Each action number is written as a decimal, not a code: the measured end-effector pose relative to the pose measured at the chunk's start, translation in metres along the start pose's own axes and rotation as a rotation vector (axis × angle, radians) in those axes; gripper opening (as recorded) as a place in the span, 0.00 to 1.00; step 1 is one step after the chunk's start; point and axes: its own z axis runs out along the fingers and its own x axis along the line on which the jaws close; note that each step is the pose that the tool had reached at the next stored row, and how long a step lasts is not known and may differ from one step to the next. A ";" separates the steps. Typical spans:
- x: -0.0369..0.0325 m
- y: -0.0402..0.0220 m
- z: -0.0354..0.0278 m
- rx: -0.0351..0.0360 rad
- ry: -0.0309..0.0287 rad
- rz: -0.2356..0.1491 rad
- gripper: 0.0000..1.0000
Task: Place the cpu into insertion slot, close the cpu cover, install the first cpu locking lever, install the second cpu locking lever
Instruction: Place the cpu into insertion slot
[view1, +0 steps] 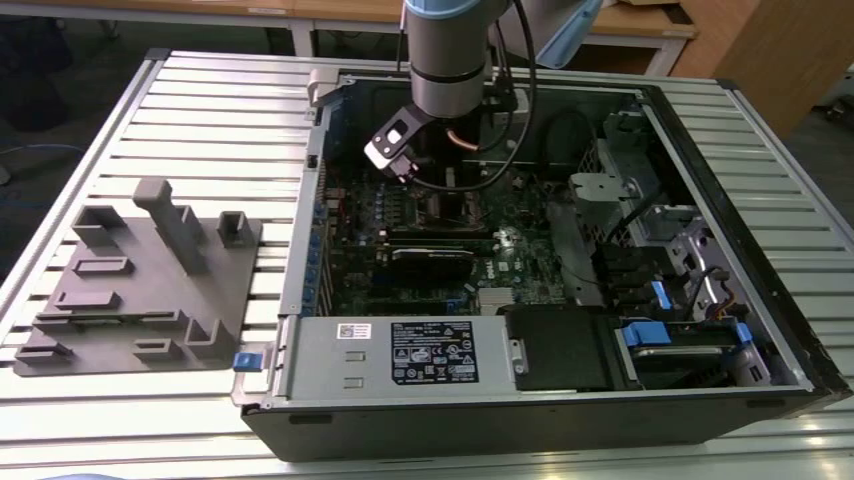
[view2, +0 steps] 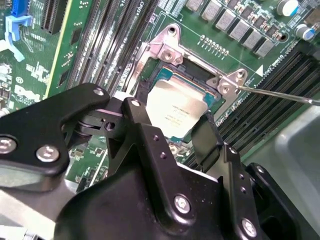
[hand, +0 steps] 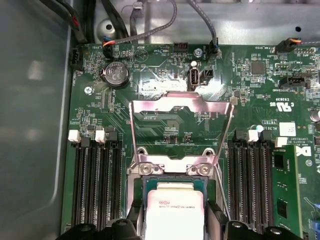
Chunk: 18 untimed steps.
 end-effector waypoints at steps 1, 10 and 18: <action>0.0000 0.0001 -0.0012 0.0001 -0.0001 0.000 0.61; 0.0000 0.0015 -0.0126 0.0000 0.0001 0.000 0.61; -0.0001 0.0015 -0.0127 0.0001 0.0108 0.001 0.61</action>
